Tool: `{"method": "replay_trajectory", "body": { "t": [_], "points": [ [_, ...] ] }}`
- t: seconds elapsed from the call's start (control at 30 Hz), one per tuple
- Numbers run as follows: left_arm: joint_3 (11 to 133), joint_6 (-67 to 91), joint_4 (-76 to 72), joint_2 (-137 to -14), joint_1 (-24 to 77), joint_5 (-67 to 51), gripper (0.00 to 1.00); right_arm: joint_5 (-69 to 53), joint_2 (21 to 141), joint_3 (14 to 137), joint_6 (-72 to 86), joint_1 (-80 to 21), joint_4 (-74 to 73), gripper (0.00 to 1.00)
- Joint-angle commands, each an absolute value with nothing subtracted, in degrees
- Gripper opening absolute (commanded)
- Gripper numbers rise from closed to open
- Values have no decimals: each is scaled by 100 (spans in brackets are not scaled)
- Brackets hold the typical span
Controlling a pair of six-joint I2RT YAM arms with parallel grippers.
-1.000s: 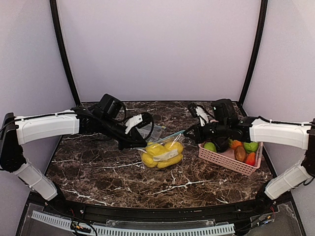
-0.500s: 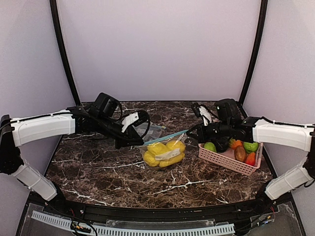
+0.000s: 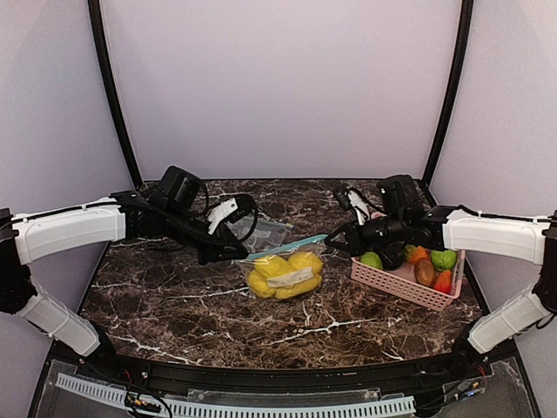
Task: Place the food in the zip-top bag and seal the zipper
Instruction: Zip the zipper of the food storage bag, then place the zipper food storage bag at the center of the board.
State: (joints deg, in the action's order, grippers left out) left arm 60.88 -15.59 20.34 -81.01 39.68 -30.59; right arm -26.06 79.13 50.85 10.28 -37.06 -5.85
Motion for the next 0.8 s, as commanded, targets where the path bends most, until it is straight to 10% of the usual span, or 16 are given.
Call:
{"method": "replay_trajectory", "body": {
  "t": [0.0,0.77],
  "points": [
    [5977,-889,2185,-7647,3728,-3112,1,-3061,8090,5404,957,-3904,-591,0],
    [5567,-33,4160,-6043,2788,518,9,-3635,11110,7824,2804,-5476,550,0]
  ]
}}
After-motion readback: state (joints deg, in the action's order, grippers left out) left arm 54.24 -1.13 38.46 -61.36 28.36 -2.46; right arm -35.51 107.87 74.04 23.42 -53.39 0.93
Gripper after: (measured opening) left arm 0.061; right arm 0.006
